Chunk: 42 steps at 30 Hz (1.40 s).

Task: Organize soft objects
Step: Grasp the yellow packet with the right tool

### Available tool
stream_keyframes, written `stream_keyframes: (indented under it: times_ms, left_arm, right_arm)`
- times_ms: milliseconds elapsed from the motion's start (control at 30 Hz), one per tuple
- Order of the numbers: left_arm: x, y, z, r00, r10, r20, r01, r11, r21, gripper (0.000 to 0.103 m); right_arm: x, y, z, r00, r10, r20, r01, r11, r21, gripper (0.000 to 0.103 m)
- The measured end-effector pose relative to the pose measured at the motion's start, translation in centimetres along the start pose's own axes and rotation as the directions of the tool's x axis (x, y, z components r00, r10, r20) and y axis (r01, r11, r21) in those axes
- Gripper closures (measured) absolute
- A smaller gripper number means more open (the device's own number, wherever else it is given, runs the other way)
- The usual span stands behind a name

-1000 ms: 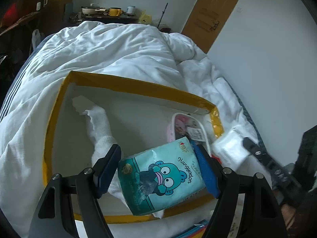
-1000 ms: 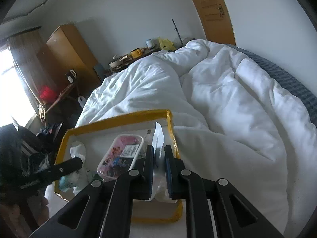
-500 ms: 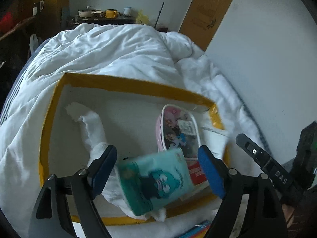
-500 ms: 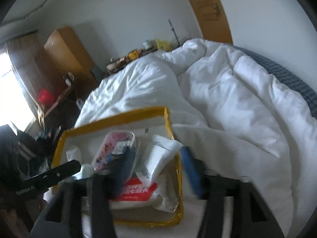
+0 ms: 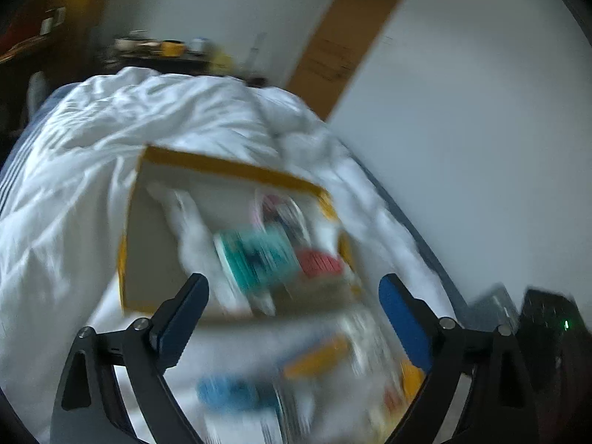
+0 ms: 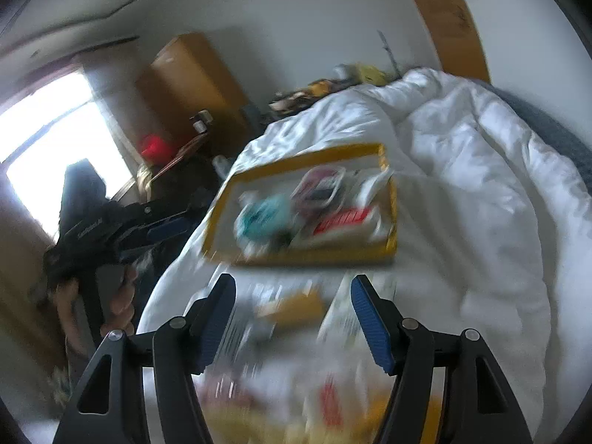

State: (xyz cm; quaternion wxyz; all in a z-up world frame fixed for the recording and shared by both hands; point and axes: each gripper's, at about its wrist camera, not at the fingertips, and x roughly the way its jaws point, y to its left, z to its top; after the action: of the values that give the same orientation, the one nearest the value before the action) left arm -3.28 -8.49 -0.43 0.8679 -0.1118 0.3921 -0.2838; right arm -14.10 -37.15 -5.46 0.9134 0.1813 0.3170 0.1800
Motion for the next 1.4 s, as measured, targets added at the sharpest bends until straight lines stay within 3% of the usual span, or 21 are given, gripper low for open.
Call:
stream_keyframes:
  times_ms: [67, 133, 300, 400, 567, 700, 967, 1167, 1300, 1400]
  left_arm:
    - [-1.5, -0.9, -3.1, 0.999, -0.036, -0.022, 0.037, 0.999, 0.036, 0.01]
    - [-2.6, -1.2, -6.1, 0.998, -0.039, -0.04, 0.041, 0.998, 0.039, 0.01]
    - [-3.5, -1.4, -9.6, 0.991, -0.062, -0.12, 0.063, 0.998, 0.0, 0.01]
    - [-3.9, -2.1, -10.0, 0.993, -0.01, -0.118, 0.013, 1.0, 0.026, 0.01]
    - [-3.4, -2.0, -10.2, 0.99, 0.002, -0.142, 0.004, 0.999, 0.042, 0.01]
    - [-2.4, -2.4, -10.7, 0.983, -0.002, -0.184, 0.011, 0.999, 0.047, 0.01]
    - [-2.1, -4.0, -11.5, 0.977, -0.015, -0.215, 0.043, 0.991, 0.126, 0.01]
    - [-1.5, -4.0, -11.7, 0.97, -0.032, -0.241, 0.062, 0.991, 0.121, 0.01]
    - [-1.2, -4.5, -12.0, 0.965, -0.038, -0.258, 0.075, 0.988, 0.133, 0.01]
    - [-0.9, -4.9, -12.0, 0.963, -0.038, -0.265, 0.079, 0.986, 0.146, 0.01]
  right_arm:
    - [-1.9, 0.9, -3.2, 0.999, -0.018, 0.04, 0.018, 1.0, 0.001, 0.032]
    - [-2.0, 1.4, -4.7, 1.0, 0.019, 0.005, -0.019, 0.999, 0.027, 0.032]
    - [-1.2, 3.5, -5.8, 0.999, 0.015, -0.041, -0.016, 0.999, -0.039, 0.032]
    - [-1.6, 3.1, -5.7, 0.998, -0.049, -0.031, 0.048, 0.998, -0.03, 0.032]
    - [-1.9, 0.3, -4.7, 0.989, -0.145, -0.036, 0.147, 0.988, 0.05, 0.032]
    - [-0.3, -2.0, -5.1, 0.98, -0.148, -0.135, 0.163, 0.981, 0.108, 0.032]
    - [-2.6, -2.5, -3.7, 0.983, -0.168, -0.07, 0.173, 0.982, 0.078, 0.032]
    - [-3.2, -4.5, -4.3, 0.964, -0.235, -0.12, 0.24, 0.97, 0.025, 0.032]
    - [-1.5, -6.9, -5.9, 0.967, -0.143, -0.21, 0.167, 0.981, 0.102, 0.027]
    - [-0.8, -7.3, -6.5, 0.962, -0.162, -0.218, 0.182, 0.981, 0.072, 0.027]
